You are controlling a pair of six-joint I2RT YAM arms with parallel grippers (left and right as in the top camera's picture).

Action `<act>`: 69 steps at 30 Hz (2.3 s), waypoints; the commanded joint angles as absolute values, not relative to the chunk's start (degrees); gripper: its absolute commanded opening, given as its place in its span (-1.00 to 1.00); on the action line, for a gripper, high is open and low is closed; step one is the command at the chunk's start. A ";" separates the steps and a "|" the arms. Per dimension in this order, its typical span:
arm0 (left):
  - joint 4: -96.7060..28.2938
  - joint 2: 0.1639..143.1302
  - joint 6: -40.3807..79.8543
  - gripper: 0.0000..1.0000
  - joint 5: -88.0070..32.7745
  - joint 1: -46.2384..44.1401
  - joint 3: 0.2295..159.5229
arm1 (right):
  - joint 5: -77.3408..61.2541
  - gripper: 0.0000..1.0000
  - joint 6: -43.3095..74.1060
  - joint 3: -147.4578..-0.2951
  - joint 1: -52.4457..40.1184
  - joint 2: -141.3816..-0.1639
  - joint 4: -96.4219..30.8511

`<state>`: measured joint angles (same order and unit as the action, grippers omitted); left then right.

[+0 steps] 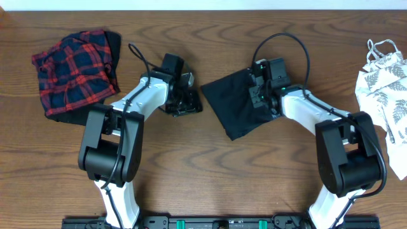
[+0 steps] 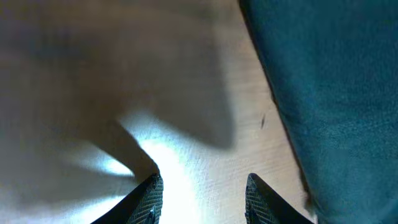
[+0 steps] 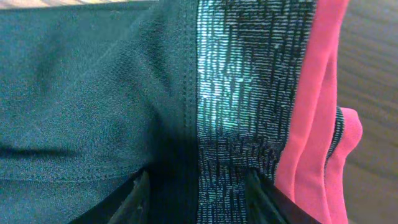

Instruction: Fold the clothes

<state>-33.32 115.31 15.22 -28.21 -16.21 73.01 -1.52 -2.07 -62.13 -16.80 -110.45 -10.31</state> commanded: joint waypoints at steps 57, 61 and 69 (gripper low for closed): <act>-42.39 107.72 14.94 -0.12 -41.36 -9.72 72.38 | -12.45 0.19 20.21 -60.01 -22.55 -106.19 -3.03; -43.29 104.99 14.94 -0.12 -41.10 -9.72 72.38 | -19.14 0.05 2.09 -60.01 -23.00 -97.84 -15.94; -45.91 101.89 15.16 -0.11 -32.12 -9.56 72.38 | -19.20 -0.40 -5.43 -59.88 -26.94 -93.84 -31.18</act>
